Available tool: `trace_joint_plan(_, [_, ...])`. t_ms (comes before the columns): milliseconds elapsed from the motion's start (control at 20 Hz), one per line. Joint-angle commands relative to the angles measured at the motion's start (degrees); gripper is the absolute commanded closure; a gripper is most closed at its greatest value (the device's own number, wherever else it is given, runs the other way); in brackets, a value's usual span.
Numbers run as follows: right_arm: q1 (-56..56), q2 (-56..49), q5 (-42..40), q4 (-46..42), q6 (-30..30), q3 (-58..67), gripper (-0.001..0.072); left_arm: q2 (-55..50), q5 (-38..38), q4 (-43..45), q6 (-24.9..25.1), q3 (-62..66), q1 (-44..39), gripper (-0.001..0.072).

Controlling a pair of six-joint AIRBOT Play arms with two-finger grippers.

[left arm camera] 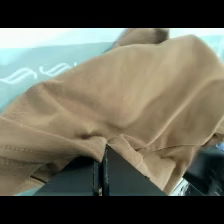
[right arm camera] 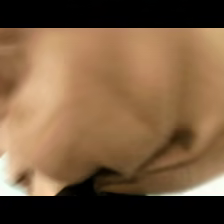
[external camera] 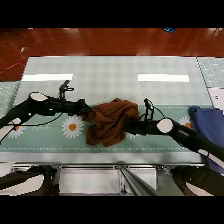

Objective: Fold the shirts.

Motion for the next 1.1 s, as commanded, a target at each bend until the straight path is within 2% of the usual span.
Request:
trace_joint_plan(0, [-5.18, 3.41, 11.91, -8.15, -4.28, 9.84, 0.0684, 1.86, -4.72, -1.44, -0.02, 4.15, 5.7, 0.0686])
trace_joint_plan(100, [-12.26, 7.72, 19.65, -16.17, -1.88, 19.8, 0.0684, 4.7, -6.71, -9.2, -0.02, 9.64, 11.1, 0.0686])
trace_joint_plan(250, [-21.2, 11.28, 29.68, -20.98, -1.25, 38.21, 0.0684, 9.22, -7.78, -22.14, 0.0, 20.83, 16.9, 0.0686])
trace_joint_plan(350, [-23.82, 11.63, 36.26, -22.86, -1.64, 51.34, 0.0684, 11.63, -8.92, -24.24, -0.33, 29.92, 19.23, 0.0686])
trace_joint_plan(450, [-24.09, 11.63, 42.45, -25.9, -1.73, 63.84, 0.0683, 13.64, -11.3, -23.71, -1.25, 38.84, 21.05, 0.0686])
trace_joint_plan(600, [-24.04, 11.93, 51.71, -28.28, -1.75, 76.26, 0.0683, 17.25, -14.1, -18.95, -2.69, 49.13, 23.45, 0.0686])
trace_joint_plan(800, [-24.04, 16.31, 60.08, -31.36, -1.92, 79.28, 0.0683, 24.81, -16.02, -13.16, -3.23, 52.92, 26.32, 0.0686])
trace_joint_plan(1050, [-24.04, 20.06, 68.19, -31.21, -1.36, 79.25, 0.0683, 33.09, -24.83, -2.93, -3.28, 52.89, 25.51, 0.0686])
